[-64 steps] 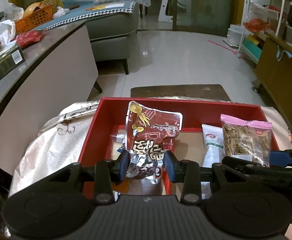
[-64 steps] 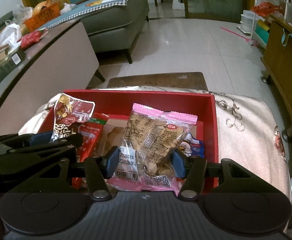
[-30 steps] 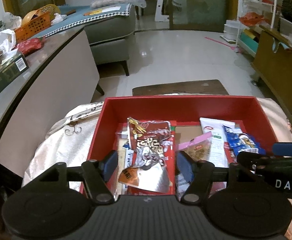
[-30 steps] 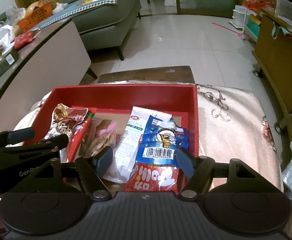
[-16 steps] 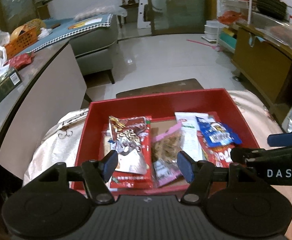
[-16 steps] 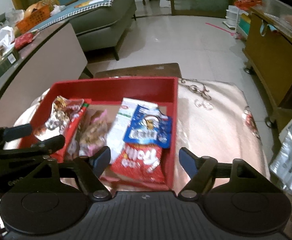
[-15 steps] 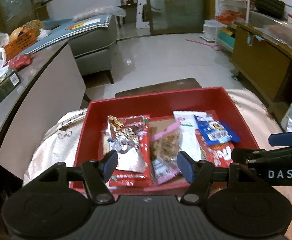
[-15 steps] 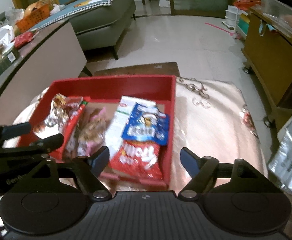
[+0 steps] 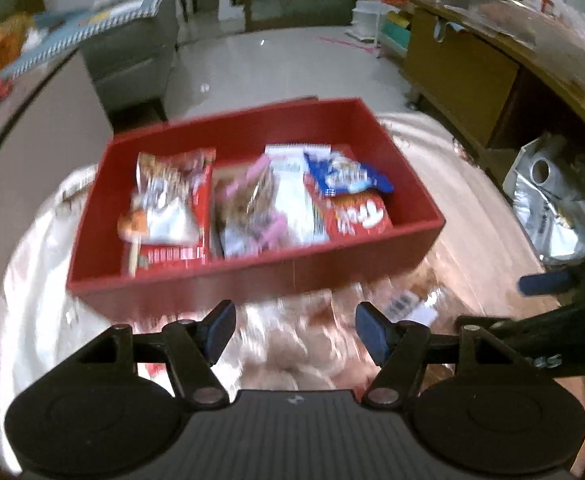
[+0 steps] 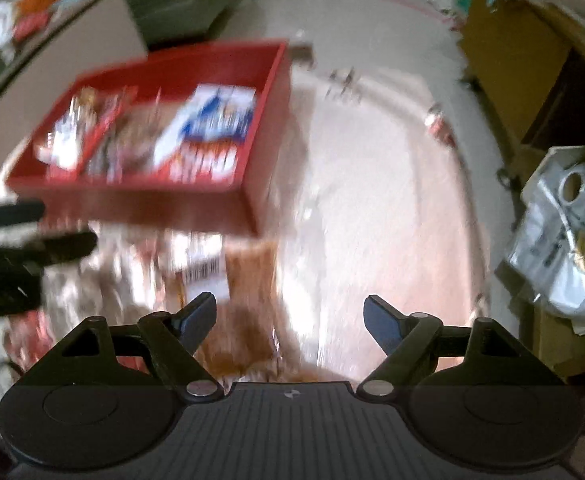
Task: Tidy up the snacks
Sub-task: 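Withdraw both grippers from the box toward the snacks on the table, then grasp the orange bread packet with the right gripper while the left grasps the white packet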
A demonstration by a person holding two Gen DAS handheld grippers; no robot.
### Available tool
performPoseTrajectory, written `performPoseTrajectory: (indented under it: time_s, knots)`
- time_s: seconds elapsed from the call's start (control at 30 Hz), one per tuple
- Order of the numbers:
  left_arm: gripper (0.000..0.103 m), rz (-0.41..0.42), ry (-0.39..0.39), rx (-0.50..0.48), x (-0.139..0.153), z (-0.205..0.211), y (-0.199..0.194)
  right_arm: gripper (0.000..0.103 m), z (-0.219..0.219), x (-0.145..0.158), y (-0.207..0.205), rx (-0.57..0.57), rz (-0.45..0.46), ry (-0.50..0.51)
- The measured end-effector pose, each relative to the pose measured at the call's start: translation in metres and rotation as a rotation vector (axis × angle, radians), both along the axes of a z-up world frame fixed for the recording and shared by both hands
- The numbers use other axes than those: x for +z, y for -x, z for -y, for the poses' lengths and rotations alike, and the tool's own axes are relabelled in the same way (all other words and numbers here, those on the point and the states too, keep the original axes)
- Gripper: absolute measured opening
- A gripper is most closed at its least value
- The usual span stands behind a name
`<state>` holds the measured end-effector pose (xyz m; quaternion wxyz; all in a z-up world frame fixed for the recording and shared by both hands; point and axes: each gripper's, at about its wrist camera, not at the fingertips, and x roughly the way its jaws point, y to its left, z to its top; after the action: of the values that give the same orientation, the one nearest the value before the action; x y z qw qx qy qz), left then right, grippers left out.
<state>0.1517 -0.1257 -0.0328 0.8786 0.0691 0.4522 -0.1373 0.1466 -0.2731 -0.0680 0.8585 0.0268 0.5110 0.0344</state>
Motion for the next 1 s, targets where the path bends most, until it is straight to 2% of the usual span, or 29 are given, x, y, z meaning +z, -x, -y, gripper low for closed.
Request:
performPoseTrajectory:
  time_s: [0.2,0.33,0.47,0.57,0.63,0.7,0.83,0.9,1.0]
  knots:
    - [0.061,-0.112,0.021,0.025,-0.022,-0.006,0.03,0.089,-0.013,-0.018,-0.011,0.072,-0.05,0.016]
    - [0.061,-0.191,0.067,0.048,-0.034,-0.006,0.052,0.089,-0.028,-0.025,-0.017,0.141,-0.072,0.012]
    - [0.061,-0.281,0.143,0.118,-0.049,-0.003,0.073,0.093,-0.042,-0.033,-0.016,0.187,-0.063,0.05]
    - [0.061,-0.32,0.185,0.165,-0.057,0.005,0.082,0.09,-0.052,-0.037,-0.011,0.237,-0.031,0.123]
    - [0.061,-0.338,0.202,0.217,-0.064,0.01,0.086,0.087,-0.049,-0.036,-0.008,0.232,-0.028,0.105]
    - [0.069,-0.328,0.229,0.273,-0.066,0.013,0.086,0.077,-0.044,-0.033,-0.004,0.241,-0.024,0.103]
    - [0.073,-0.295,0.258,0.375,-0.065,0.027,0.086,0.072,-0.028,-0.029,0.004,0.246,-0.021,0.069]
    - [0.079,-0.265,0.22,0.386,-0.067,0.038,0.087,0.07,-0.024,-0.027,0.006,0.248,-0.025,0.055]
    - [0.079,-0.2,0.125,0.379,-0.068,0.056,0.09,0.07,-0.016,-0.026,0.004,0.237,-0.03,0.028]
